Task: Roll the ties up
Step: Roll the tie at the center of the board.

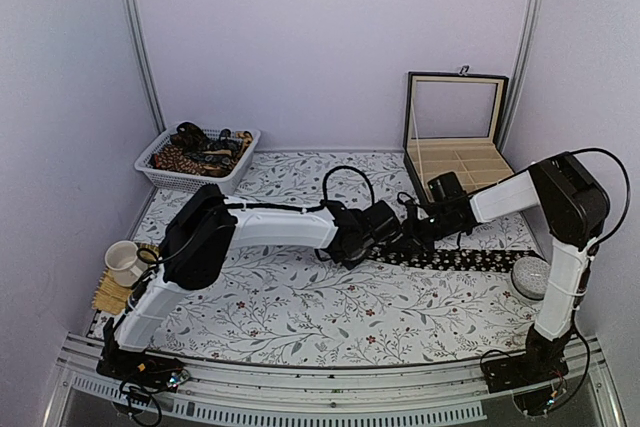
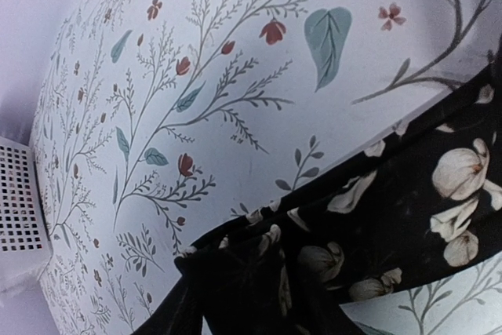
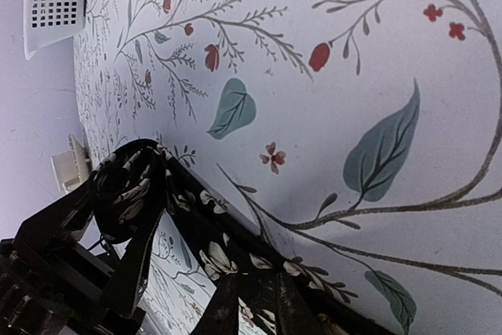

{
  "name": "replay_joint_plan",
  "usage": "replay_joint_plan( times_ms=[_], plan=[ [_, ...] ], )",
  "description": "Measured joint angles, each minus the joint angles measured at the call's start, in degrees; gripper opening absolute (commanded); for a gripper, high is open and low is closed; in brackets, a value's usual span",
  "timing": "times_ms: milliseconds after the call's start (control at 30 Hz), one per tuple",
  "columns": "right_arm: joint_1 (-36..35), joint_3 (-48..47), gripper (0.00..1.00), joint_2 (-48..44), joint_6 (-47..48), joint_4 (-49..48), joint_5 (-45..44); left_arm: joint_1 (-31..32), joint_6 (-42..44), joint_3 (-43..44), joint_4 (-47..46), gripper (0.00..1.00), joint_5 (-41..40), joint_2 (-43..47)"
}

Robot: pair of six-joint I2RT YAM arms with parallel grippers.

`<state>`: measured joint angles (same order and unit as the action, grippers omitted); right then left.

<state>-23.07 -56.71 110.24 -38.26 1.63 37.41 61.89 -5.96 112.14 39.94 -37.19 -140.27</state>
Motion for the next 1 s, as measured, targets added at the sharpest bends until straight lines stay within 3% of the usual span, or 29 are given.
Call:
replay_joint_plan(
  times_ms=[367,667,833,1000],
  plan=[
    [-1.0,-0.6,0.12,0.7,0.8,0.2,-1.5,0.2,1.6,-0.6,-1.0,0.46,1.1,0.7],
    [-1.2,-0.9,0.12,0.7,1.2,0.6,-2.9,2.3,3.1,-1.0,-1.0,0.09,0.2,0.9],
    [-1.2,-1.0,0.13,0.7,1.2,0.9,-3.1,3.9,4.9,-0.9,-0.5,0.01,-2.4,0.7],
    [-1.2,-1.2,0.22,0.7,1.2,0.9,-2.5,5.3,7.0,3.3,2.8,0.00,-7.8,-2.8]
  ],
)
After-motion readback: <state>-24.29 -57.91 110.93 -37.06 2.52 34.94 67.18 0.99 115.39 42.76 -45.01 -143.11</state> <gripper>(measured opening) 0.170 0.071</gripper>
